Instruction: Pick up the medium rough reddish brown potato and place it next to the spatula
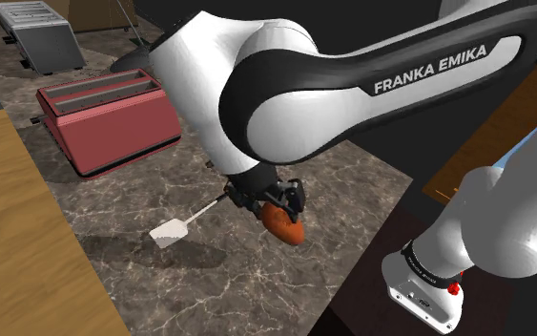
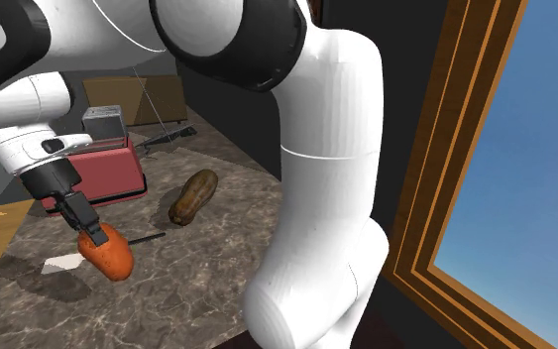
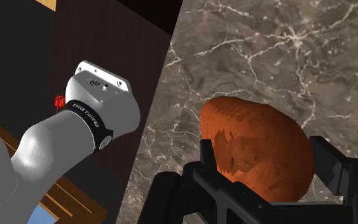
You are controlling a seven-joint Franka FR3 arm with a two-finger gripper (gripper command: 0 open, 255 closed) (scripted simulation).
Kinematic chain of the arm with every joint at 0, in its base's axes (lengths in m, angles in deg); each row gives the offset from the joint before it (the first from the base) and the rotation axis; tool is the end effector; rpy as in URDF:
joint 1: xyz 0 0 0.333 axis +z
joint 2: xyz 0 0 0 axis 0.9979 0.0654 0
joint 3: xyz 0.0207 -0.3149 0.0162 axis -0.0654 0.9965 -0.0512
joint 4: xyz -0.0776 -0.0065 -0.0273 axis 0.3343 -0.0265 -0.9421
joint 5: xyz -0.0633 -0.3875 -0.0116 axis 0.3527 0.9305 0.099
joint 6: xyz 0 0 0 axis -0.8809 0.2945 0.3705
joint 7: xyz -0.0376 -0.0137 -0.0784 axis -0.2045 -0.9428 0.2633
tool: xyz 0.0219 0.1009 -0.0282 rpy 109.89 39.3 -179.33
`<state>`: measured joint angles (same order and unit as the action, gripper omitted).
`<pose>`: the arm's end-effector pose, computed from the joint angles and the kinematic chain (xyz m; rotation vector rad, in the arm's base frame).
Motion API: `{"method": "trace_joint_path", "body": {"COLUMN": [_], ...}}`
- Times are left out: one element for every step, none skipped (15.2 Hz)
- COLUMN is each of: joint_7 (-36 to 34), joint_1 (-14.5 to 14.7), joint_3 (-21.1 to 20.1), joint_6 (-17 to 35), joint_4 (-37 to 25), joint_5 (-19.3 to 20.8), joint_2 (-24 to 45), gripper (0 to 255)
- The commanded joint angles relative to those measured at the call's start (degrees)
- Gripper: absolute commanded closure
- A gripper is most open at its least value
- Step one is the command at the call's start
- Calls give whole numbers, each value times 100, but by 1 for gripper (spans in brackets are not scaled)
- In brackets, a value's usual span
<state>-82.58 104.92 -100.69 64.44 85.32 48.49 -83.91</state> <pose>0.3385 0.3839 0.4285 2.3221 -1.3418 -0.1811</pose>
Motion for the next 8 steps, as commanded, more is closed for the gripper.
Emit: {"method": "trace_joint_path", "body": {"joint_7": [-340,-495,-650,-807,-972,-973,-975,-978], "joint_1": [171,254,341,432,529,534,538,541], "joint_3": [-144,-207,-267,-323,-381,-376,-373,-370], "joint_6": [-46,-61,-77,-94,-113,-41,31,103], "joint_4": [-258,-373,-496,-626,-770,-715,-661,-608], "joint_5": [-28,-35,-37,-34,-24,-14,-3,8], "joint_2": [232,342,457,579,714,734,755,778], "gripper": [255,255,255,255,255,255,255,255]}}
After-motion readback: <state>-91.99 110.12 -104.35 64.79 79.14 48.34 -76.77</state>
